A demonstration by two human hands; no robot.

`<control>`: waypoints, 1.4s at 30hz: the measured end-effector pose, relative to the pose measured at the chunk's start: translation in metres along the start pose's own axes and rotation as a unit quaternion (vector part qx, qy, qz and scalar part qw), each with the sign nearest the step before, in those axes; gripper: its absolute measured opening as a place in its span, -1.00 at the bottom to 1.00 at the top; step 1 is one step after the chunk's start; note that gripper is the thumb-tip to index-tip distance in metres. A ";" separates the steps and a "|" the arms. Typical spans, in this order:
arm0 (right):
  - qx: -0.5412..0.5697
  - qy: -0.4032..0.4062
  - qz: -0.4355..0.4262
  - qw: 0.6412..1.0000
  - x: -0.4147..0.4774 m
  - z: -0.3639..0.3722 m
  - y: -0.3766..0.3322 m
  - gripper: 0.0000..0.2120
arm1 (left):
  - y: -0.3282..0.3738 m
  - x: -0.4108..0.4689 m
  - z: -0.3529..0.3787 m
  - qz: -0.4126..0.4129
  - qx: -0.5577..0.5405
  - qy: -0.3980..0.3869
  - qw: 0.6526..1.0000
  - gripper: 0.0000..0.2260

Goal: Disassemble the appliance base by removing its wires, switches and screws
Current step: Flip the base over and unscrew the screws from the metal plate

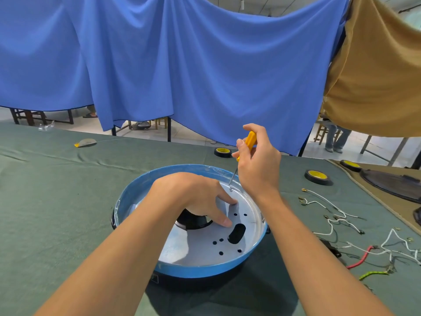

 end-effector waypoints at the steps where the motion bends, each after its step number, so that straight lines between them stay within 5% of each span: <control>1: -0.003 0.002 0.000 1.000 0.000 0.001 0.001 -0.79 | 0.000 0.000 0.000 0.001 0.003 0.000 1.000 -0.44; 16: -0.018 -0.008 0.015 1.000 0.000 0.002 0.007 -0.76 | 0.001 0.003 0.001 0.004 0.009 -0.004 1.000 -0.43; 35: -0.003 -0.093 -0.087 0.992 -0.010 -0.002 -0.005 -0.85 | 0.002 -0.001 0.000 0.002 0.010 -0.004 1.000 -0.44; 42: -0.048 -0.083 -0.013 0.995 0.002 -0.003 -0.004 -0.92 | 0.004 -0.003 -0.001 0.003 -0.004 0.003 1.000 -0.45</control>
Point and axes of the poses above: each hand's wrist, its own x-axis towards the middle knuckle, its own z-axis out of the palm, y = z × x, the point moved 1 cm from there along x, towards the middle knuckle, and after that the axes turned 2 degrees about x, right-handed, at the moved point
